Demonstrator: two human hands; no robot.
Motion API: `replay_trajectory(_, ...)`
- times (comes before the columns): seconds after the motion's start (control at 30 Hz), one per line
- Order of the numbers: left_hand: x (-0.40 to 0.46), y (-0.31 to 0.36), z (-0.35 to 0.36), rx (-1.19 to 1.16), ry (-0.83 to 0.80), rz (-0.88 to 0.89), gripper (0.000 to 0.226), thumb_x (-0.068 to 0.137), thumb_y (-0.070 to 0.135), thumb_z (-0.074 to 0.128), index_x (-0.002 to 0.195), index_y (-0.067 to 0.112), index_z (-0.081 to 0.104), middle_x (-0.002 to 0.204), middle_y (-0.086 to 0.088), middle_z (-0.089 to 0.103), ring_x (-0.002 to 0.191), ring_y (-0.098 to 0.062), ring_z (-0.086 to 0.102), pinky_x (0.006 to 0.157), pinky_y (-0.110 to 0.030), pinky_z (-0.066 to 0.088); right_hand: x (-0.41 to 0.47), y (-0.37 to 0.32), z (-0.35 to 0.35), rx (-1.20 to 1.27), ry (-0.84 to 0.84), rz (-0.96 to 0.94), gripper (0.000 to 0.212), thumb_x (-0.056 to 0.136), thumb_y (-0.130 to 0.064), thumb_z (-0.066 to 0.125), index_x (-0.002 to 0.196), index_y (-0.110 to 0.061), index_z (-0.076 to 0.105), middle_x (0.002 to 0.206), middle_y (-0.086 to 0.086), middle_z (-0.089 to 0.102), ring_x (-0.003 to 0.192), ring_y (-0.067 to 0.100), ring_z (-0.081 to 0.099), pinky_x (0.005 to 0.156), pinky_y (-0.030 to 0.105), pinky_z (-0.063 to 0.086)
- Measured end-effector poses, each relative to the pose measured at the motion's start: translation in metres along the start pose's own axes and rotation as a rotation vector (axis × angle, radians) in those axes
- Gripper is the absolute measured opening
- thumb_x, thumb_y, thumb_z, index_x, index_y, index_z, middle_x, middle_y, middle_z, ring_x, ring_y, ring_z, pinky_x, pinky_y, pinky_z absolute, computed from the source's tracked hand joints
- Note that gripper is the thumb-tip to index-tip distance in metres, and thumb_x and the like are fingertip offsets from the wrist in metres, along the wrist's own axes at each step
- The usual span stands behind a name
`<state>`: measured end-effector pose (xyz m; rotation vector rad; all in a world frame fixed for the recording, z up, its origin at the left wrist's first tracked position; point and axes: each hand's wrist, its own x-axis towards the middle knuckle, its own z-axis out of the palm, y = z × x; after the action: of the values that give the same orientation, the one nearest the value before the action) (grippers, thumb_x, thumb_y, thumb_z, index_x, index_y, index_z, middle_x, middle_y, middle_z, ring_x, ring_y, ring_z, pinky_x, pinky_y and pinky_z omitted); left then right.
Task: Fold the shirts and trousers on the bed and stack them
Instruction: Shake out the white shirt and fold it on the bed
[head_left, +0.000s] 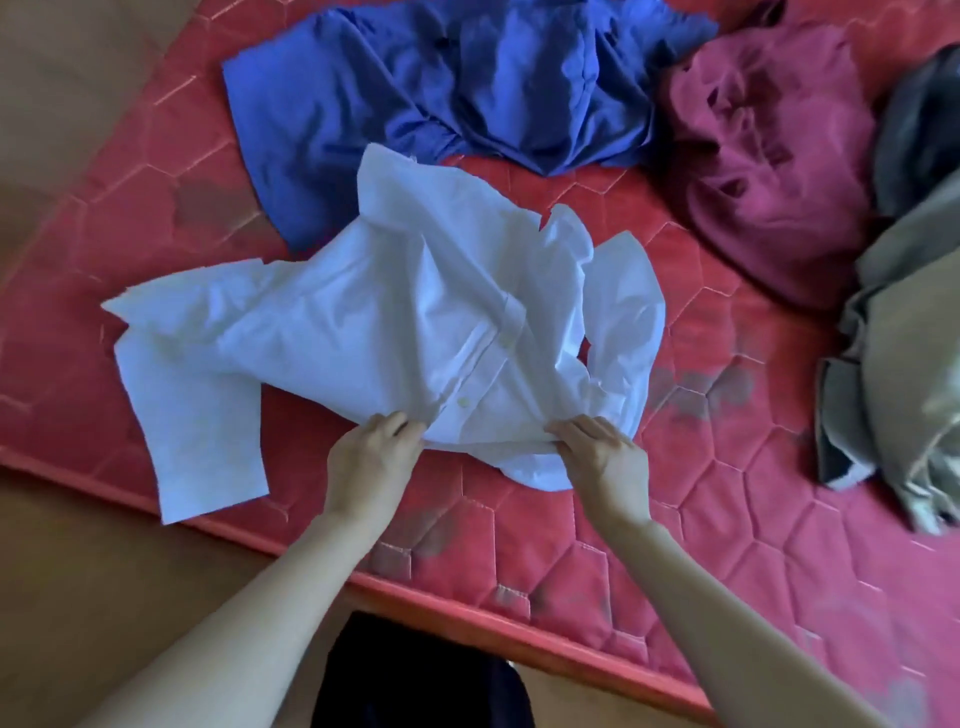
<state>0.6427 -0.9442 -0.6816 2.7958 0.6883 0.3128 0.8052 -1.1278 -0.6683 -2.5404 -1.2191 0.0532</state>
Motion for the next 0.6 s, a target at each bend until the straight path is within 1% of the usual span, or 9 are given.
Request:
replay_trajectory(0.1,-0.042,0.033,0.0,-0.004,-0.006,-0.01,0.032,0.058,-0.002,0.086,0.056,0.013,0.058,0.053,-0.001,0.048,0.046,-0.021,0.051,0.039,-0.029,0.043,-0.053,0.013,-0.012,0.0,-0.025,-0.001,0.032,0.057,0.009,0.083,0.079,-0.013,0.075,0.069,-0.003,0.068,0.059,0.021,0.063,0.041,0.025,0.046)
replay_trajectory(0.2,-0.081,0.06,-0.003,-0.019,-0.075,-0.001,0.032,0.059,0.0,0.087,0.056,0.013,0.058,0.053,0.001,0.048,0.046,-0.018,0.05,0.04,-0.028,0.043,-0.1,0.021,-0.025,-0.004,-0.084,-0.015,0.03,0.058,0.007,0.085,0.079,-0.013,0.075,0.072,-0.004,0.068,0.06,0.02,0.064,0.043,0.024,0.046)
replay_trajectory(0.3,-0.101,0.073,-0.011,-0.051,-0.119,0.011,0.02,0.079,0.022,0.078,0.067,0.014,0.065,0.061,0.003,0.054,0.054,-0.018,0.054,0.043,-0.029,0.046,-0.125,0.019,-0.036,0.002,-0.134,-0.029,0.026,0.062,-0.007,0.089,0.082,-0.013,0.074,0.081,-0.003,0.07,0.07,0.019,0.067,0.047,0.024,0.048)
replay_trajectory(0.37,-0.096,0.069,-0.019,-0.057,-0.092,-0.002,0.029,0.09,0.037,0.058,0.083,0.012,0.07,0.075,0.001,0.061,0.066,-0.019,0.06,0.048,-0.029,0.049,-0.12,0.013,-0.04,0.008,-0.131,-0.052,0.029,0.069,-0.021,0.087,0.093,-0.011,0.074,0.093,0.001,0.071,0.083,0.021,0.069,0.053,0.027,0.052)
replay_trajectory(0.4,-0.089,0.063,-0.025,-0.037,-0.073,-0.008,0.033,0.092,0.038,0.054,0.093,0.01,0.07,0.085,-0.002,0.064,0.074,-0.021,0.062,0.052,-0.03,0.051,-0.112,0.007,-0.042,0.01,-0.122,-0.074,0.033,0.072,-0.026,0.085,0.098,-0.01,0.074,0.098,0.003,0.07,0.088,0.022,0.069,0.057,0.029,0.054)
replay_trajectory(0.43,-0.08,0.055,-0.03,-0.008,-0.048,-0.012,0.033,0.092,0.036,0.055,0.101,0.008,0.069,0.095,-0.005,0.065,0.082,-0.023,0.063,0.058,-0.032,0.054,-0.101,0.0,-0.042,0.013,-0.107,-0.101,0.036,0.074,-0.027,0.083,0.102,-0.008,0.073,0.102,0.005,0.07,0.093,0.024,0.068,0.061,0.032,0.056)
replay_trajectory(0.5,-0.064,0.036,-0.038,0.063,-0.031,-0.051,0.037,0.087,0.025,0.07,0.116,0.002,0.065,0.113,-0.015,0.062,0.099,-0.031,0.063,0.071,-0.041,0.055,-0.07,-0.019,-0.039,0.017,-0.09,-0.167,0.042,0.075,-0.028,0.082,0.11,-0.006,0.07,0.11,0.011,0.069,0.1,0.028,0.067,0.071,0.037,0.057)
replay_trajectory(0.57,-0.049,0.01,-0.045,0.135,-0.12,-0.141,0.058,0.081,0.02,0.077,0.129,-0.003,0.056,0.131,-0.022,0.054,0.118,-0.04,0.055,0.087,-0.051,0.05,-0.034,-0.043,-0.03,0.005,-0.163,-0.238,0.053,0.079,-0.03,0.078,0.124,-0.006,0.063,0.126,0.015,0.062,0.118,0.032,0.059,0.089,0.042,0.052)
replay_trajectory(0.6,-0.044,-0.004,-0.048,0.164,-0.203,-0.206,0.067,0.082,0.024,0.076,0.137,-0.003,0.048,0.141,-0.023,0.046,0.129,-0.041,0.046,0.096,-0.054,0.044,-0.015,-0.057,-0.023,0.005,-0.254,-0.27,0.06,0.085,-0.033,0.073,0.136,-0.008,0.054,0.14,0.016,0.052,0.131,0.032,0.048,0.102,0.044,0.044)
